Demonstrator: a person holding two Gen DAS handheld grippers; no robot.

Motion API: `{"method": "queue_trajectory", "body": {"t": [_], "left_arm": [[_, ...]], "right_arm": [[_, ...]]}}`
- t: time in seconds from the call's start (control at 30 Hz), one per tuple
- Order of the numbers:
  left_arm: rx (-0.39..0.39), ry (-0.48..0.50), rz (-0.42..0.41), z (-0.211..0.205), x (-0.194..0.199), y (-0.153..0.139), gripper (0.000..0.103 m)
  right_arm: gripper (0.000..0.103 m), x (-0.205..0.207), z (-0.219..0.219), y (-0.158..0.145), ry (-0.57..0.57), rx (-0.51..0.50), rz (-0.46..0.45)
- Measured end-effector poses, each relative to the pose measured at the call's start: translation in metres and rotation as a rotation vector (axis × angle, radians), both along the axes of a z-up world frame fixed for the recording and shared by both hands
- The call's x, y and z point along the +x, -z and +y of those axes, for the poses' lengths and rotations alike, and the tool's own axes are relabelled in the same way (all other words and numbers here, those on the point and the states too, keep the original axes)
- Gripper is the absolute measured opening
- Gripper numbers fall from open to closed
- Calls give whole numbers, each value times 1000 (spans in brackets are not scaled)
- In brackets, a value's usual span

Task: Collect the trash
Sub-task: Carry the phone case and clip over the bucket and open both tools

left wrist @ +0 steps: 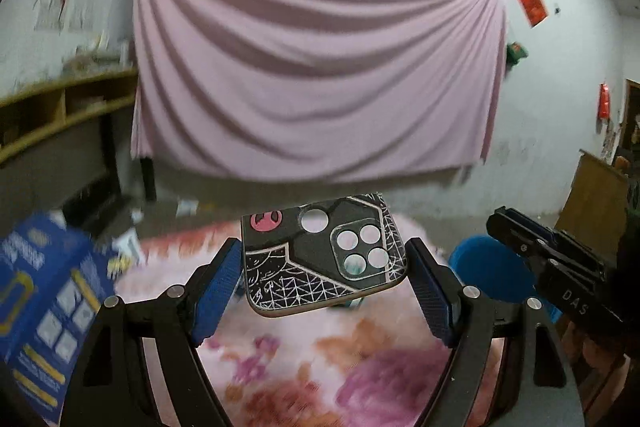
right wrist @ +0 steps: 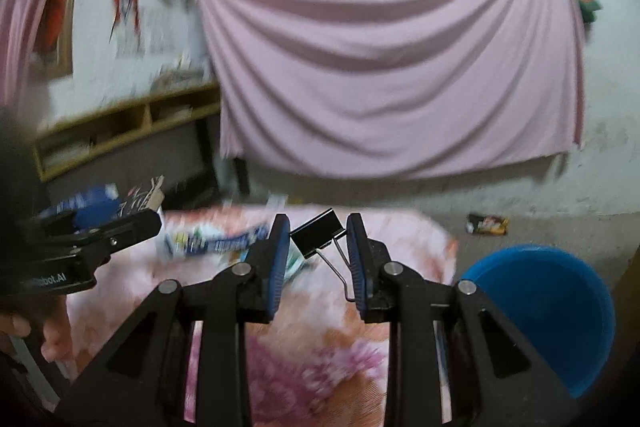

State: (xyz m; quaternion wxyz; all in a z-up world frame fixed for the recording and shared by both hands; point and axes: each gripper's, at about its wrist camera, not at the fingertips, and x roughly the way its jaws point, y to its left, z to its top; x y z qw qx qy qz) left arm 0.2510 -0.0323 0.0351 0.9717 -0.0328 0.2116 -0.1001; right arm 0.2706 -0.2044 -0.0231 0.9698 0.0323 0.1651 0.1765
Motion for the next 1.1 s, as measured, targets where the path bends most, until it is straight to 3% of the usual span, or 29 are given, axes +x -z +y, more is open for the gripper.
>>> {"method": "queue_trajectory", "body": {"t": [0.27,0.47,0.73,1.1], "left_arm": [[96,115,-170,-59,-6,-39,77],[114,213,-208,-105,1,-41,77],[140,312,-184,-167,15,-23,77],[157,385,-18,-228,48,10,77]], "right_arm": [[56,-23,-52,-22,171,80,-172],[56,-29,-96,-25,293,117,-193],[56,-35,-141,-14,388,95,-143],[56,-17,-188,15,458,157,57]]}}
